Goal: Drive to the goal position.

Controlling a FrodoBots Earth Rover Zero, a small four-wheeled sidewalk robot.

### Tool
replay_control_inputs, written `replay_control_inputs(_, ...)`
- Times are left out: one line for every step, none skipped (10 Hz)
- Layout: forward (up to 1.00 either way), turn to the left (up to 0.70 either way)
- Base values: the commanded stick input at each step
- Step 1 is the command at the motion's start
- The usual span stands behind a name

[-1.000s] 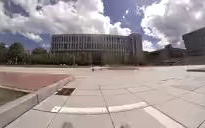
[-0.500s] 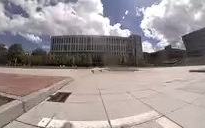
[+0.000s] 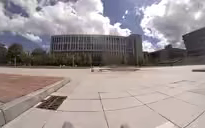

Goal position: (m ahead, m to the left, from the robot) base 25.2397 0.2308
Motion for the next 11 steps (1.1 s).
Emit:
replay_control_inputs(0.70, 0.00)
replay_control_inputs(0.70, 0.00)
replay_control_inputs(0.70, 0.00)
replay_control_inputs(0.70, 0.00)
replay_control_inputs(0.70, 0.00)
replay_control_inputs(0.70, 0.00)
replay_control_inputs(0.70, 0.00)
replay_control_inputs(0.70, 0.02)
replay_control_inputs(0.70, 0.19)
replay_control_inputs(0.70, 0.35)
replay_control_inputs(0.70, 0.34)
